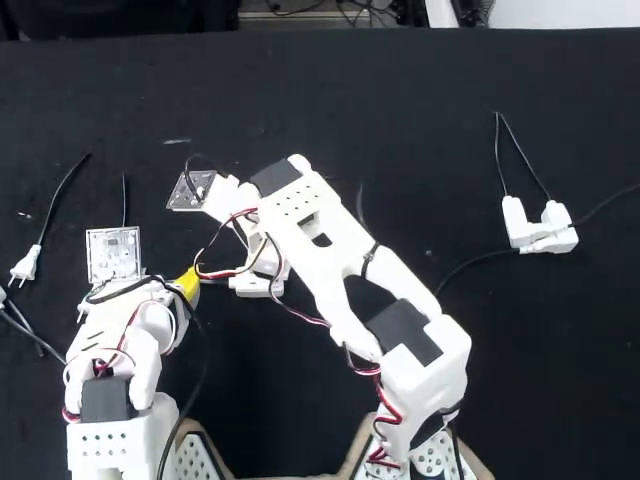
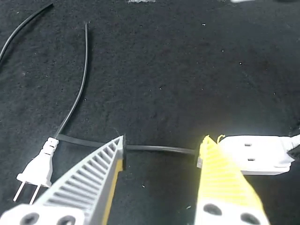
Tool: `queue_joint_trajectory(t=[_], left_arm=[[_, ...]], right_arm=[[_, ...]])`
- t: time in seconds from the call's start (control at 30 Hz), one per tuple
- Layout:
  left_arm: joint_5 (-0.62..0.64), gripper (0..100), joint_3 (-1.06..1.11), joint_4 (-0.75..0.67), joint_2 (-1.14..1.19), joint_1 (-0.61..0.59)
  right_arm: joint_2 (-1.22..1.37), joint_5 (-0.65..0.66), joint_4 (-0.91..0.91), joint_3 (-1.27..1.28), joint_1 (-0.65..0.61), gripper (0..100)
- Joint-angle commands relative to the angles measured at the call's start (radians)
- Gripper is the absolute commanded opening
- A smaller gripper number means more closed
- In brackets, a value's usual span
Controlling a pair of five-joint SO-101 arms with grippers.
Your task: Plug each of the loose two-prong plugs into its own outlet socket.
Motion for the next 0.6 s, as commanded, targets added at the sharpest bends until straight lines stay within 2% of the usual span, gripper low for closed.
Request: queue_joint_trajectory(t=[0.0, 0.17, 0.4, 0.57], left_arm=[[-0.006, 26, -0.042, 0.003, -0.005, 0.005], [-0.006, 26, -0.042, 0.003, -0.005, 0.005], [-0.006, 26, -0.044, 0.003, -0.005, 0.005], [-0.006, 26, -0.047, 0.003, -0.005, -0.008]], right_arm=[[-0.051, 0.002, -0.021, 0.012, -0.034, 1.0], [-0.18, 0.002, -0.009, 0.048, -0.035, 2.5], [-0.248, 0.008, -0.044, 0.143, -0.087, 22.3], [-0.248, 0.009, -0.117, 0.148, -0.095, 23.4]])
